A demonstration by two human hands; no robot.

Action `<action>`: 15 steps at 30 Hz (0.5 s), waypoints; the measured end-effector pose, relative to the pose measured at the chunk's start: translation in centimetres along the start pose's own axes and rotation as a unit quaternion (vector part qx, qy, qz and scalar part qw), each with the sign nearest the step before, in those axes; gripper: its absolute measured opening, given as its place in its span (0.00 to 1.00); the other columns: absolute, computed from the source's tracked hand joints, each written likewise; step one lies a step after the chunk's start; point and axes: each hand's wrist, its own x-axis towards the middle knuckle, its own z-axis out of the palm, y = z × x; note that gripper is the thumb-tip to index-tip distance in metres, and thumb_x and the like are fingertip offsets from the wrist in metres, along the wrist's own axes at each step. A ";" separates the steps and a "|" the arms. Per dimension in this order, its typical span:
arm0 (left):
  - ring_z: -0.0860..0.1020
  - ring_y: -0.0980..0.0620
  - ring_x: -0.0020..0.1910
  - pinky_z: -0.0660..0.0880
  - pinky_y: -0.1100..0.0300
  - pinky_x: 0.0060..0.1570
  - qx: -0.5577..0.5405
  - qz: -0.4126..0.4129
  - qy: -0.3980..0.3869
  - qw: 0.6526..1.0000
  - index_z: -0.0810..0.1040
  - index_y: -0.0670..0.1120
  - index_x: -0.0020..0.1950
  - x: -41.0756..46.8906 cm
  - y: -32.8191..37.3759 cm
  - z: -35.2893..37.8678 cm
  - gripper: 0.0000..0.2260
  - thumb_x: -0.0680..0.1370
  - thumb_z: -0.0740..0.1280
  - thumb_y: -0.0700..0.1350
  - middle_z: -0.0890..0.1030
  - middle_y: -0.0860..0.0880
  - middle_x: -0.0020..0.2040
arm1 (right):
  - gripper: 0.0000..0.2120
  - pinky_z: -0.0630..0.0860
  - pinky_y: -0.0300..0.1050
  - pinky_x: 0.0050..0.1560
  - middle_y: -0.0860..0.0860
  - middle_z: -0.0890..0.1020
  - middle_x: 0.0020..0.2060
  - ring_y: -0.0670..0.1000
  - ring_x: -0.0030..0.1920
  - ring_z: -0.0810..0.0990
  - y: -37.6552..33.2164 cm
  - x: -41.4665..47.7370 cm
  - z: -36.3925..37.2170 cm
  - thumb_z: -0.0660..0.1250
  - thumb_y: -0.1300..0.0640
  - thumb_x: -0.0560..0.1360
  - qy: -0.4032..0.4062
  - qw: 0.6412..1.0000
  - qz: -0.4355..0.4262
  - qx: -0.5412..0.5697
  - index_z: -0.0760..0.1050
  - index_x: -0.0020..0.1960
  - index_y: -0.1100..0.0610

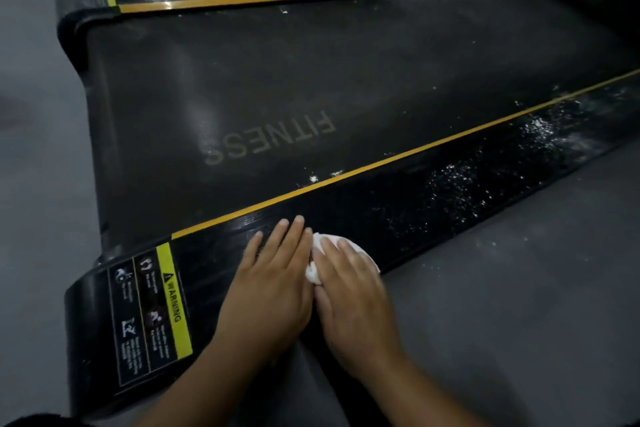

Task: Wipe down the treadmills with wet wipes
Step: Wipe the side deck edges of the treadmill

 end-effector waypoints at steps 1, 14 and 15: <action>0.64 0.47 0.78 0.57 0.46 0.73 0.009 0.005 0.000 1.000 0.70 0.44 0.76 0.0 -0.1 0.0 0.26 0.81 0.53 0.52 0.67 0.45 0.78 | 0.22 0.61 0.52 0.76 0.52 0.72 0.74 0.54 0.75 0.67 0.6 -0.9 -0.3 0.53 0.52 0.85 -0.006 1.000 -0.029 0.005 0.70 0.75 0.60; 0.62 0.48 0.79 0.56 0.49 0.75 0.048 -0.110 -0.010 0.993 0.68 0.46 0.78 2.2 2.0 0.3 0.27 0.83 0.50 0.55 0.64 0.49 0.79 | 0.28 0.53 0.50 0.78 0.51 0.66 0.77 0.56 0.78 0.62 7.8 3.0 -3.1 0.54 0.43 0.80 -0.104 0.991 -0.087 -0.011 0.65 0.77 0.54; 0.61 0.48 0.79 0.56 0.49 0.76 0.045 -0.134 -0.017 0.990 0.66 0.47 0.79 2.4 2.6 0.2 0.27 0.83 0.49 0.56 0.63 0.49 0.80 | 0.30 0.53 0.51 0.78 0.51 0.64 0.78 0.56 0.79 0.60 9.4 4.0 -3.5 0.51 0.41 0.79 -0.114 0.991 -0.063 -0.013 0.63 0.78 0.53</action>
